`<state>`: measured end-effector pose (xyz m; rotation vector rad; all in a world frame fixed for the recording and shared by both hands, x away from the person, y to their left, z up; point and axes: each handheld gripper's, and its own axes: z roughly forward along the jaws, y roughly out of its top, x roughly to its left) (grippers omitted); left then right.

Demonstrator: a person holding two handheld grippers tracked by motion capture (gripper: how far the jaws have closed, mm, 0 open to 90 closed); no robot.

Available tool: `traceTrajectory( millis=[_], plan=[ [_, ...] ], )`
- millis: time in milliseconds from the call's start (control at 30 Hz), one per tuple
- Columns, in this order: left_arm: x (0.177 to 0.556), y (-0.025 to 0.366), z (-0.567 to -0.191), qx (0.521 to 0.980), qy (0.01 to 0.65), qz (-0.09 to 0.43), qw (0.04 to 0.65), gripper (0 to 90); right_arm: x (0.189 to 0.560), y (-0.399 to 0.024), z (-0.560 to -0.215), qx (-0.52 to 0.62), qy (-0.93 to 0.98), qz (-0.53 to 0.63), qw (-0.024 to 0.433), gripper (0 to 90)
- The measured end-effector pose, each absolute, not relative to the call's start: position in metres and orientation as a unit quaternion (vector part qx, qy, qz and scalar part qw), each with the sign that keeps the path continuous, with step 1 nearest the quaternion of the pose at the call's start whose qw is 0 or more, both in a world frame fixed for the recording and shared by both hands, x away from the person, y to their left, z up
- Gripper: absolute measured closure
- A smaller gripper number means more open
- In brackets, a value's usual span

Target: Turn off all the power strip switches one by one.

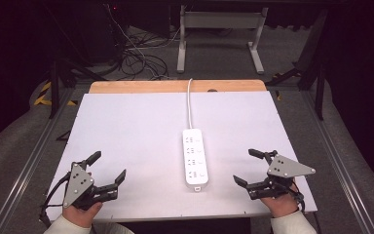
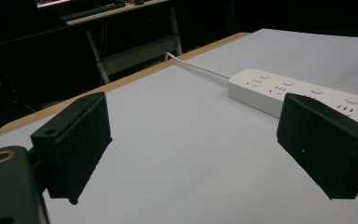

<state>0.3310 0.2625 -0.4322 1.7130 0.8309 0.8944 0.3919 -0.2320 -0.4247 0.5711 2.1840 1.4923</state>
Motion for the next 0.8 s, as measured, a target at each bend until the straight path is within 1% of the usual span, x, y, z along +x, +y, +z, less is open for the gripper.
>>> traceTrajectory(
  millis=[167, 267, 400, 433, 500, 633, 800],
  plan=[
    [0.330, 0.262, -0.432, 0.705, 0.345, 0.374, 0.494, 10.5, 0.396, -0.227, -0.417, 0.208, 0.791, 0.539, 0.199, 6.9],
    [0.330, 0.262, -0.432, 0.705, 0.344, 0.375, 0.493, 10.5, 0.399, -0.221, -0.413, 0.207, 0.796, 0.535, 0.195, 9.3],
    [0.330, 0.260, -0.433, 0.708, 0.343, 0.379, 0.487, 10.5, 0.401, -0.215, -0.407, 0.208, 0.794, 0.533, 0.203, 11.3],
    [0.330, 0.260, -0.433, 0.709, 0.343, 0.380, 0.485, 10.5, 0.403, -0.211, -0.403, 0.207, 0.796, 0.532, 0.198, 14.0],
    [0.330, 0.261, -0.433, 0.709, 0.342, 0.381, 0.485, 10.5, 0.406, -0.205, -0.401, 0.206, 0.799, 0.530, 0.196, 15.9],
    [0.330, 0.261, -0.433, 0.710, 0.344, 0.380, 0.483, 10.6, 0.412, -0.194, -0.397, 0.203, 0.806, 0.525, 0.181, 18.3],
    [0.331, 0.262, -0.433, 0.712, 0.344, 0.378, 0.481, 10.6, 0.416, -0.179, -0.395, 0.194, 0.815, 0.517, 0.178, 21.3]
  ],
)
